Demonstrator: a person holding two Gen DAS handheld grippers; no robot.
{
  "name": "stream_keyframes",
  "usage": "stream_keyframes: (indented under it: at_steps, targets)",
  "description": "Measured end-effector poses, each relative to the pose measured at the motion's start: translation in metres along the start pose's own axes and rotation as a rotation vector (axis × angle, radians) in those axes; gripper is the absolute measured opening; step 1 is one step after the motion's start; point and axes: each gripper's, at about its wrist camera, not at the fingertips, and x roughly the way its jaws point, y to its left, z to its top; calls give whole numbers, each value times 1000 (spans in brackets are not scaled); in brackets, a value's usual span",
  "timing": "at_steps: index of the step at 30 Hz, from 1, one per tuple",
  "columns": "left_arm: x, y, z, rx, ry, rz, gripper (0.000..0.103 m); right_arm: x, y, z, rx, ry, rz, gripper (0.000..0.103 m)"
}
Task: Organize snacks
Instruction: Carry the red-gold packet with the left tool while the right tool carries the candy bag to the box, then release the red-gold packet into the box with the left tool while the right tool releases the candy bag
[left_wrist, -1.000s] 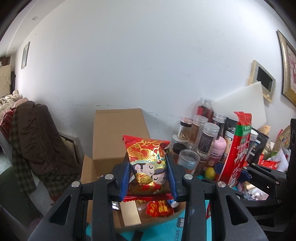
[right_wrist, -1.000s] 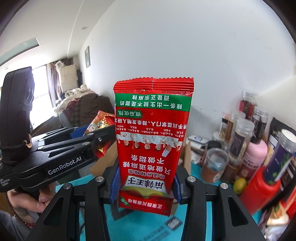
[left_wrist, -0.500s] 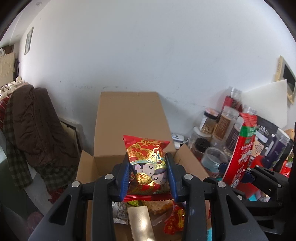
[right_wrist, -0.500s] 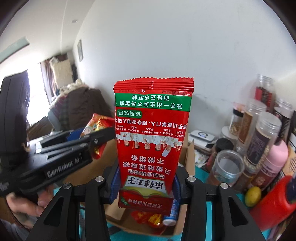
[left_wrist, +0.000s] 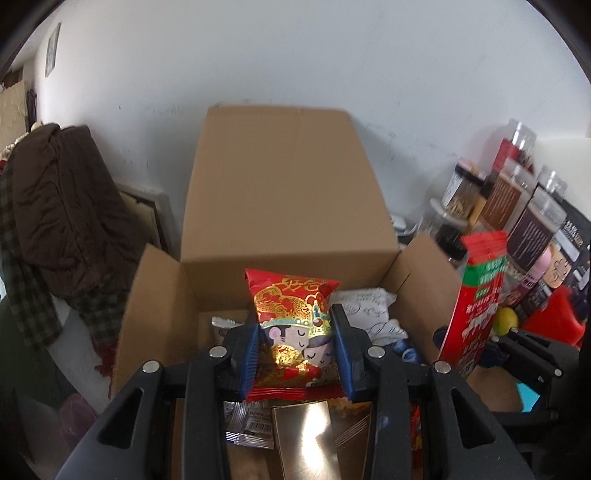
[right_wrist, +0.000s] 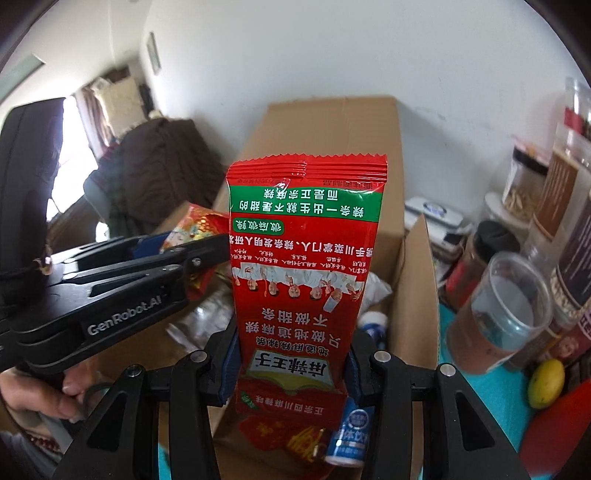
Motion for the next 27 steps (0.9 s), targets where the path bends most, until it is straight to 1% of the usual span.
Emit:
stream_keyframes:
  at_steps: [4,10,12,15,21,23,27]
  targets:
    - [19,0,-4,0,61,-12,35,9,-5,-4,25,17,-22,45]
    - [30,-2,-8,6,108,-11,35,19,-4,-8,24,53,-28,45]
    - [30,-5,-8,26,115,0,35,23,-2,-8,22,66,-13,45]
    - [34,-8,-9,42,139,25,35,30,2,-8,10,86,-21,45]
    - [46,-4,-11,47,221,59,35,41,6,-7,-10,104,-44,46]
    - [49,-3,-12,47,242,60,35,44,9,-5,-16,111,-58,48]
    - [52,-5,-14,69,265,91,35,50,12,-5,-35,121,-72,52]
